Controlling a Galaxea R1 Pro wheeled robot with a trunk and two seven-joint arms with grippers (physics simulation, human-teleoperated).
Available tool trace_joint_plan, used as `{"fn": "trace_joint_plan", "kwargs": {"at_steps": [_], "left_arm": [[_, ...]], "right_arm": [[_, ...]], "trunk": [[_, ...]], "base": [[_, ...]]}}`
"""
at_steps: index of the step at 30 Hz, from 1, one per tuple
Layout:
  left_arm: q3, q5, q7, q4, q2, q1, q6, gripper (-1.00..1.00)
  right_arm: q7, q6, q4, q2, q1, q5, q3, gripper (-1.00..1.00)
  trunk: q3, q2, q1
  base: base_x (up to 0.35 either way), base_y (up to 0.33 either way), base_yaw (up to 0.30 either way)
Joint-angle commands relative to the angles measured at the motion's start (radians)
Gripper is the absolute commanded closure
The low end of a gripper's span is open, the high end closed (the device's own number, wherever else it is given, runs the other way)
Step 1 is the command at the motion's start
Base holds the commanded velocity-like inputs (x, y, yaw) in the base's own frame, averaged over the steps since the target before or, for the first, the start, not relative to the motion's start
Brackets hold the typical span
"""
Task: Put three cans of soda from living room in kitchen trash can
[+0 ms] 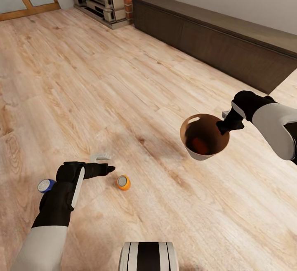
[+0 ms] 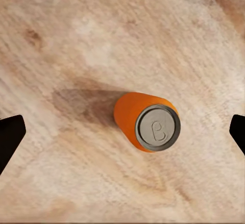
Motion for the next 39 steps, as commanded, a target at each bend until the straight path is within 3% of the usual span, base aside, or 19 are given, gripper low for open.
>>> {"fn": "trace_joint_plan", "kwargs": {"at_steps": [1, 11, 23, 34, 39], "left_arm": [[-0.001, -0.002, 0.0, 0.002, 0.0, 0.0, 0.0, -1.0], [0.0, 0.003, -0.003, -0.002, 0.002, -0.001, 0.0, -1.0], [-0.003, 0.003, -0.006, -0.001, 0.002, -0.001, 0.0, -1.0], [-0.003, 0.004, 0.0, -0.001, -0.001, 0.0, 0.0, -1.0], [-0.007, 0.004, 0.0, 0.0, -0.002, 0.002, 0.0, -1.0]], "right_arm": [[0.004, 0.002, 0.0, 0.001, 0.0, -0.011, -0.007, 1.0], [0.004, 0.002, 0.0, 0.002, -0.001, -0.011, -0.007, 1.0], [0.004, 0.002, -0.001, -0.001, -0.002, -0.011, -0.007, 1.0], [0.004, 0.002, 0.0, -0.008, -0.003, -0.011, -0.009, 1.0], [0.004, 0.002, 0.001, -0.009, -0.009, -0.011, 0.012, 1.0]], "trunk": [[-0.001, 0.0, 0.0], [-0.011, 0.0, 0.0], [-0.025, 0.0, 0.0], [-0.034, 0.0, 0.0], [-0.038, 0.0, 0.0]], "base": [[-0.093, -0.121, 0.0], [-0.012, -0.097, 0.0], [0.235, -0.038, 0.0], [0.028, -0.006, 0.0], [0.0, 0.0, 0.0]]}}
